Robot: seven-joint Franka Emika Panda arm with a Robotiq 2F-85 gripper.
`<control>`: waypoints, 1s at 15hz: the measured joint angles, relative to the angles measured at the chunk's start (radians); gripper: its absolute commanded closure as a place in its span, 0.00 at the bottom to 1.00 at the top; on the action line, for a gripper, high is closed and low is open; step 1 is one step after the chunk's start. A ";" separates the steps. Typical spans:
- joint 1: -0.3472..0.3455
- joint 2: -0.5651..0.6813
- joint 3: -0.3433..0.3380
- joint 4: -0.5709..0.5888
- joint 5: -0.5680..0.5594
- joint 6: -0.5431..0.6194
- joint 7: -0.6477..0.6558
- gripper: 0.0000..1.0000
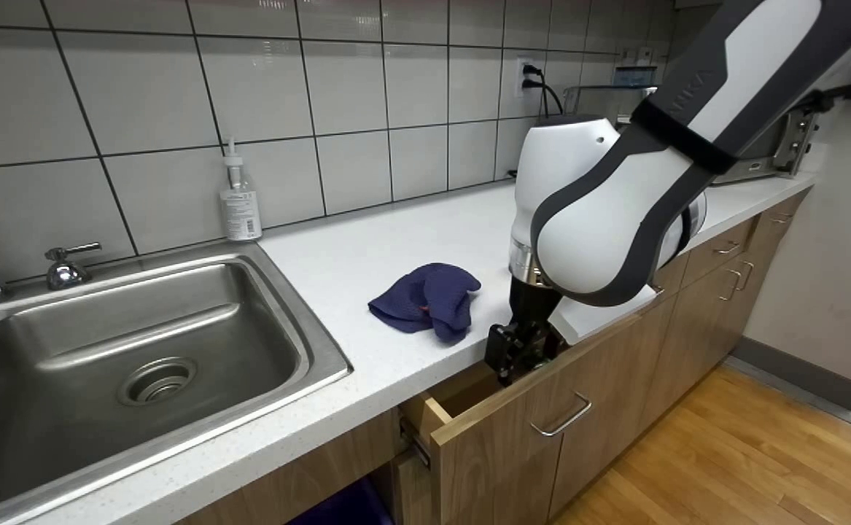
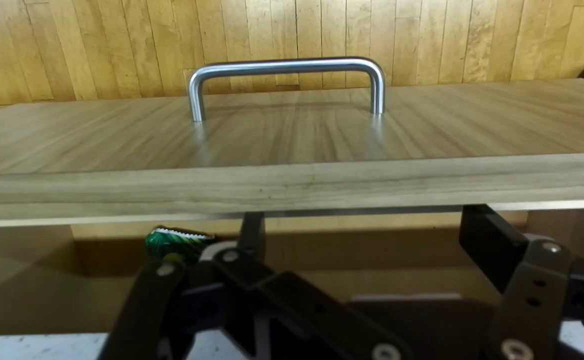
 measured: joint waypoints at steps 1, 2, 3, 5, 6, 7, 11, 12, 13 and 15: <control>-0.002 0.000 0.002 0.000 0.003 0.000 -0.003 0.00; -0.005 0.000 0.005 0.000 0.007 0.000 -0.008 0.00; -0.007 0.000 0.007 0.000 0.014 0.000 -0.014 0.00; -0.015 0.000 0.013 0.000 0.032 0.000 -0.029 0.00; -0.020 0.000 0.018 0.000 0.040 0.000 -0.036 0.00; -0.024 -0.001 0.021 0.000 0.046 0.000 -0.041 0.00; -0.036 -0.005 0.030 -0.004 0.066 -0.001 -0.051 0.00; -0.036 -0.006 0.031 -0.007 0.067 -0.001 -0.051 0.00; -0.036 -0.008 0.031 -0.010 0.067 -0.002 -0.051 0.00; -0.036 -0.012 0.031 -0.016 0.067 -0.002 -0.051 0.00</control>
